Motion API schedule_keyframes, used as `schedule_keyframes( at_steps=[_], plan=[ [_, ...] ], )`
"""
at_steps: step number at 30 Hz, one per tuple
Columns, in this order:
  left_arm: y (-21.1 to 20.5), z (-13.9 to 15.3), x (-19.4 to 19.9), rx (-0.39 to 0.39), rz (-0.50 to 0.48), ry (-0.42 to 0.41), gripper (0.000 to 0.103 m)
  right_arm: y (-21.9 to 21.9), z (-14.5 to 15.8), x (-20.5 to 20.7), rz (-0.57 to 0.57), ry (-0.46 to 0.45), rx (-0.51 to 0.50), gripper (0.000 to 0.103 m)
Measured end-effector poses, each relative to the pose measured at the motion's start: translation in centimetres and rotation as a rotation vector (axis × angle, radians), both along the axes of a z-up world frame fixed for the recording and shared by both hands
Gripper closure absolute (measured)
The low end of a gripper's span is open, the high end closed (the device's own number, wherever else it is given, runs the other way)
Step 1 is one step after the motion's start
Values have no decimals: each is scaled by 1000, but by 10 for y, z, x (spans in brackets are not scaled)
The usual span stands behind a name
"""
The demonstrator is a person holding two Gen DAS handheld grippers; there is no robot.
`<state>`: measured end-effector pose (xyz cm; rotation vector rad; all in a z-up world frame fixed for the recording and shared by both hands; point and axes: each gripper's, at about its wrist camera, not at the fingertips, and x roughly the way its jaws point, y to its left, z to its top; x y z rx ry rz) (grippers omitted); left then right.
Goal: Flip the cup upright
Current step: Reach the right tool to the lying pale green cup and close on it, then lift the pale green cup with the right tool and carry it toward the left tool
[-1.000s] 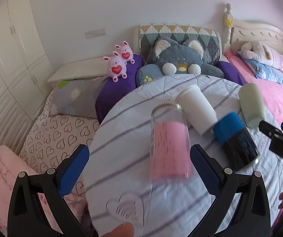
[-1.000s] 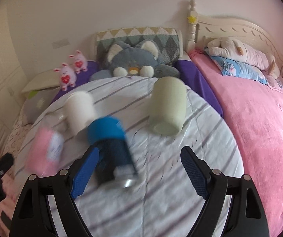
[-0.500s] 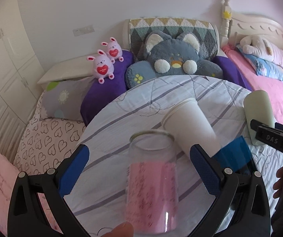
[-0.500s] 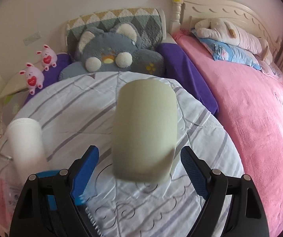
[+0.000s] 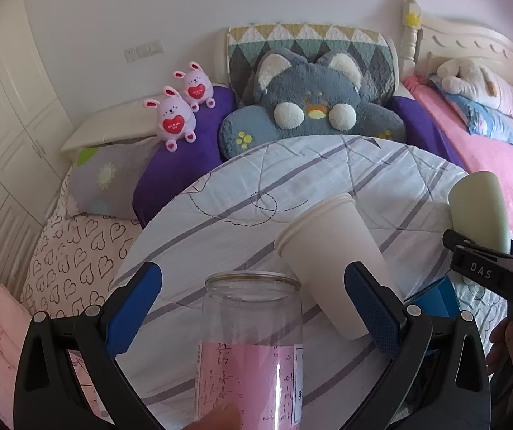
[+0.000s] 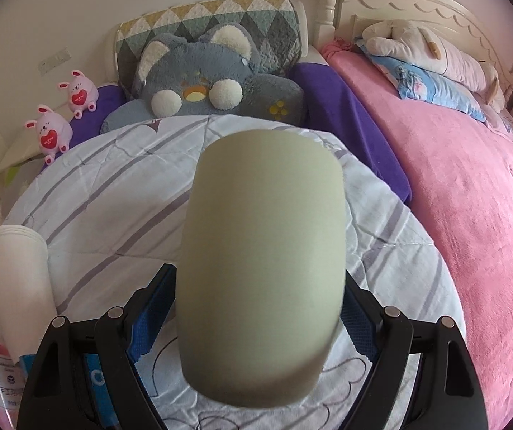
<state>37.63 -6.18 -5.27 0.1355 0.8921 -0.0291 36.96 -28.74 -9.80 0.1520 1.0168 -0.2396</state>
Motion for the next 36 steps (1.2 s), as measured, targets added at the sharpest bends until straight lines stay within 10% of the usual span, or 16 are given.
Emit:
schedule_keyframes(
  at_steps=[15,26,36],
  plan=[
    [10,11,-26,-13,18,-21,0,16,31,-39,74,-59,-6,27],
    [45,33,-132,-57,40,-82,0,80,81,-152,193,-159,-6,26],
    [94,-2,-229,-50,102,-52,0,127,41,-241,266,-125,53,26]
  ],
)
